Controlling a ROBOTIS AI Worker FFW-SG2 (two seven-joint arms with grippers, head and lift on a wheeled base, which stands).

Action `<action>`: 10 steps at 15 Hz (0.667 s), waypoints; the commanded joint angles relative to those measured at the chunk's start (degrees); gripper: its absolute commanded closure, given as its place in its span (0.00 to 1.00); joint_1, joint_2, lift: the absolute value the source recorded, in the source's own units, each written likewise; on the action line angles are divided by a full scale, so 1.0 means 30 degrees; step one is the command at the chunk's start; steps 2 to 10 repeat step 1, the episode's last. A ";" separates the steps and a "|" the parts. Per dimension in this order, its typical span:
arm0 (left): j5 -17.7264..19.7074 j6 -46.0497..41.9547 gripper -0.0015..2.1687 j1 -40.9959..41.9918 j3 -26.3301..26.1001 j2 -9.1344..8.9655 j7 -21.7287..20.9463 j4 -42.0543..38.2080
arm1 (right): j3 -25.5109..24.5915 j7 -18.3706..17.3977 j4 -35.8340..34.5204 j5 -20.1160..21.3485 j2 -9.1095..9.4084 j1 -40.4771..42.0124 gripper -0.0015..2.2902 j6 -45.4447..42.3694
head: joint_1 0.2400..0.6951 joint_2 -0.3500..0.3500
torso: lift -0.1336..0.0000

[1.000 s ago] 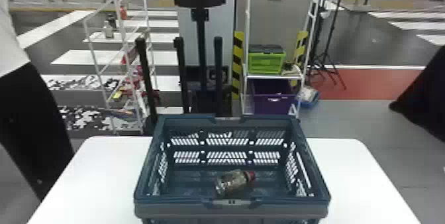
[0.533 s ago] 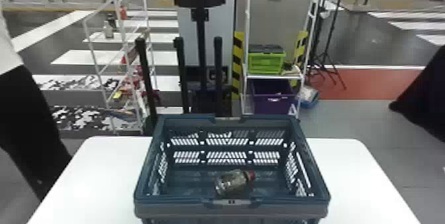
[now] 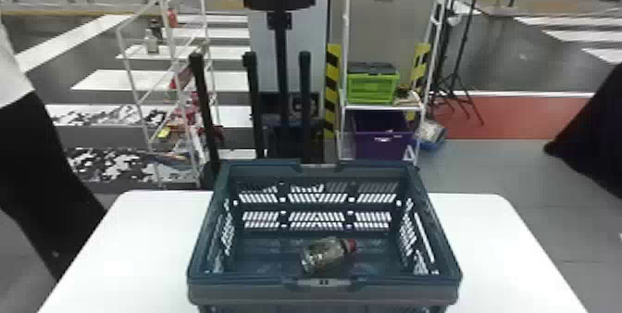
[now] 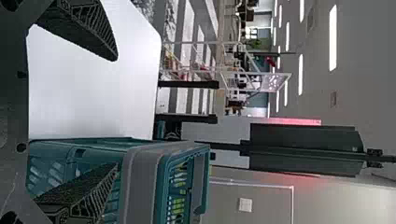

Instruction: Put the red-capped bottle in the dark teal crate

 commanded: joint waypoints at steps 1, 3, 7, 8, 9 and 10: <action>-0.0203 -0.0218 0.04 0.0107 -0.0058 -0.0014 0.0211 0.0055 | 0.0076 0.0000 -0.0003 0.0003 0.0001 -0.0022 0.07 0.0011 | 0.57 0.50 | 1.00; -0.0203 -0.0218 0.04 0.0107 -0.0058 -0.0014 0.0211 0.0055 | 0.0076 0.0000 -0.0003 0.0003 0.0001 -0.0022 0.07 0.0011 | 0.57 0.50 | 1.00; -0.0203 -0.0218 0.04 0.0107 -0.0058 -0.0014 0.0211 0.0055 | 0.0076 0.0000 -0.0003 0.0003 0.0001 -0.0022 0.07 0.0011 | 0.57 0.50 | 1.00; -0.0203 -0.0218 0.04 0.0107 -0.0058 -0.0014 0.0211 0.0055 | 0.0076 0.0000 -0.0003 0.0003 0.0001 -0.0022 0.07 0.0011 | 0.57 0.50 | 1.00; -0.0203 -0.0218 0.04 0.0107 -0.0058 -0.0014 0.0211 0.0055 | 0.0076 0.0000 -0.0003 0.0003 0.0001 -0.0022 0.07 0.0011 | 0.57 0.50 | 1.00; -0.0203 -0.0218 0.04 0.0107 -0.0058 -0.0014 0.0211 0.0055 | 0.0076 0.0000 -0.0003 0.0003 0.0001 -0.0022 0.07 0.0011 | 0.57 0.50 | 1.00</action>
